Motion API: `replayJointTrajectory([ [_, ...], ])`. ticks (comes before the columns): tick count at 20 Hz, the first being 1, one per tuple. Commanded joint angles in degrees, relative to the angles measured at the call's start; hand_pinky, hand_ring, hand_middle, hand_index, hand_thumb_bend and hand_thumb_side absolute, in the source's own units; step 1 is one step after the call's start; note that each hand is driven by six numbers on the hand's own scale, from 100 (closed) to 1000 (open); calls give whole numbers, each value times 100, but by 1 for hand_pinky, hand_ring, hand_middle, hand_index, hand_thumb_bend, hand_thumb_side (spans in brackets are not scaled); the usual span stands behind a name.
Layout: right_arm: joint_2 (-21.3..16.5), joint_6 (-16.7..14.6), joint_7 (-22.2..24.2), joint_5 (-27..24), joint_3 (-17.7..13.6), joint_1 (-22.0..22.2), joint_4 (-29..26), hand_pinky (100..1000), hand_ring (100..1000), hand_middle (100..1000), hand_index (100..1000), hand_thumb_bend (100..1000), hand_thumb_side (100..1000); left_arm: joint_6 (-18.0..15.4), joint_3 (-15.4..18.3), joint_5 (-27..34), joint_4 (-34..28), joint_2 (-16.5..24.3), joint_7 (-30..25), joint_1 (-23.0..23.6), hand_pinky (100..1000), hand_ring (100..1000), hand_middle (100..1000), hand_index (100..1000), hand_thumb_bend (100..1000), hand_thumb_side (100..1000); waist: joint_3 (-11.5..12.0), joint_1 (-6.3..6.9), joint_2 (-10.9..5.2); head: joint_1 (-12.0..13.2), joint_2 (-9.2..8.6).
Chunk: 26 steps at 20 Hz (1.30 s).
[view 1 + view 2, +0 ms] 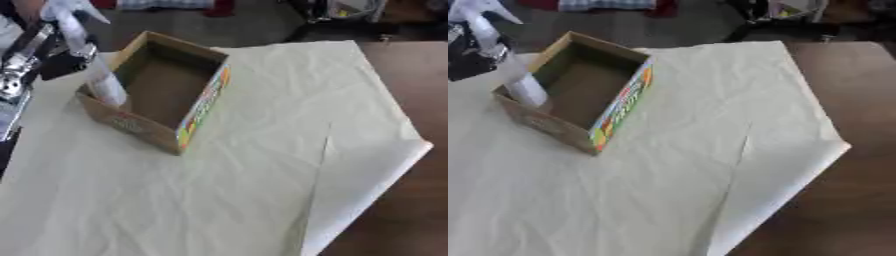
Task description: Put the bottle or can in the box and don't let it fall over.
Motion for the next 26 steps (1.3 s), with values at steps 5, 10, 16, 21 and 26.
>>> replayJointTrajectory([
  [5,-96,-13,-38,51,-82,26,-106,962,1000,960,751,100,550,205,136,234,-434,337,-53,324,1000,1000,1000,907,100,438,11,-17,-164,-38,30],
  [10,-75,-8,-62,78,-90,42,-106,963,1000,961,751,100,556,297,318,325,-1120,426,150,838,1000,1000,1000,906,100,424,35,-7,-149,-70,31],
  [16,-65,-7,-65,97,-92,61,-106,963,1000,961,752,100,549,420,529,418,-2017,383,351,1320,1000,1000,1000,903,100,450,77,-34,-142,-96,35],
  [21,-82,-33,-64,103,-109,71,-106,964,1000,961,752,100,542,527,704,758,-2745,303,476,1675,1000,1000,1000,905,100,516,112,-55,-141,-111,48],
  [26,-102,-52,-68,103,-124,82,-106,964,1000,961,753,100,537,555,871,1555,-3332,217,834,2075,1000,1000,1000,885,100,571,147,-68,-148,-139,67],
])
